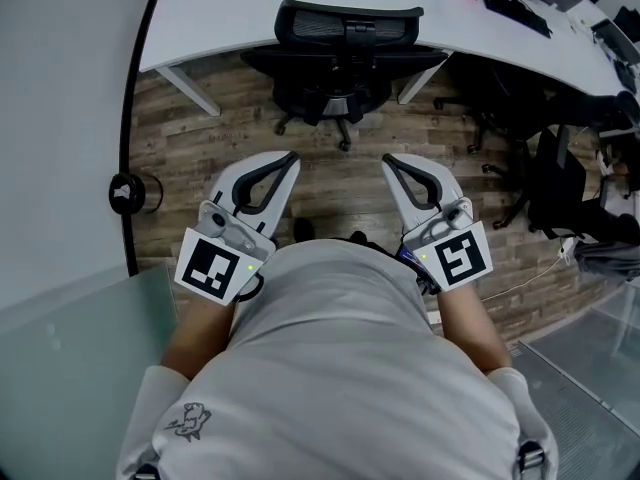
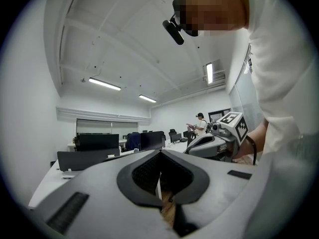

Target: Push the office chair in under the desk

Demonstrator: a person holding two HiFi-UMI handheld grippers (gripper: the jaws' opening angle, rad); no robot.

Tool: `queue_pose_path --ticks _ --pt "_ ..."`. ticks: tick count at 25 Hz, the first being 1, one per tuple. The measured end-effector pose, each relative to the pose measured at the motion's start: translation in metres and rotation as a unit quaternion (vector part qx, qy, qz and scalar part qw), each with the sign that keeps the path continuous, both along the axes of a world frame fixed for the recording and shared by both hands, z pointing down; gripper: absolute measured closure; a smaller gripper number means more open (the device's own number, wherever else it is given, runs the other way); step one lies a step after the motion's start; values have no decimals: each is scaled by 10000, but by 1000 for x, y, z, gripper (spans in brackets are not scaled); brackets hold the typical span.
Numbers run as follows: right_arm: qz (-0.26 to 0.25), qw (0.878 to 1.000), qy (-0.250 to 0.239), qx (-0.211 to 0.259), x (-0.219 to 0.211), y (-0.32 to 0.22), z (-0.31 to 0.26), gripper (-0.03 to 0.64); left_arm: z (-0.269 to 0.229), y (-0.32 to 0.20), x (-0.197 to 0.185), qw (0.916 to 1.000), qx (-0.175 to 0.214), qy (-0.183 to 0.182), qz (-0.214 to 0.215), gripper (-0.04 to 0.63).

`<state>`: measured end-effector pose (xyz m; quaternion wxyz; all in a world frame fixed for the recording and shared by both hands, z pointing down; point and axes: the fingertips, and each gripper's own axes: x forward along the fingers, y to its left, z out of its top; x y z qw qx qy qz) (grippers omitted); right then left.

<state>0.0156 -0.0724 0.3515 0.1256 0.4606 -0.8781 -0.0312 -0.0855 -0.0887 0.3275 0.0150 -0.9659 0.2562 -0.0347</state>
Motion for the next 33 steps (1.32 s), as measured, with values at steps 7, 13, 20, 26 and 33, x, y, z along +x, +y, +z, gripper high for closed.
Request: queue_pose_path --ticks 7,13,20,26,33 --pt "-286 9995 -88 -107 45 35 1 614 2 35 52 9998 -34 -43 -174 597" --pt "-530 9984 -108 -145 71 67 11 614 10 68 83 9994 -107 -54 -338 597" --pt "-627 9978 -142 -187 93 92 11 614 12 96 115 9993 -181 -63 -319 597" --pt "-645 9977 -167 -119 104 107 9 614 11 112 130 9994 -156 -70 -302 597" --pt "-582 9980 -221 -124 114 118 7 614 9 124 140 9995 -152 -73 -259 597"
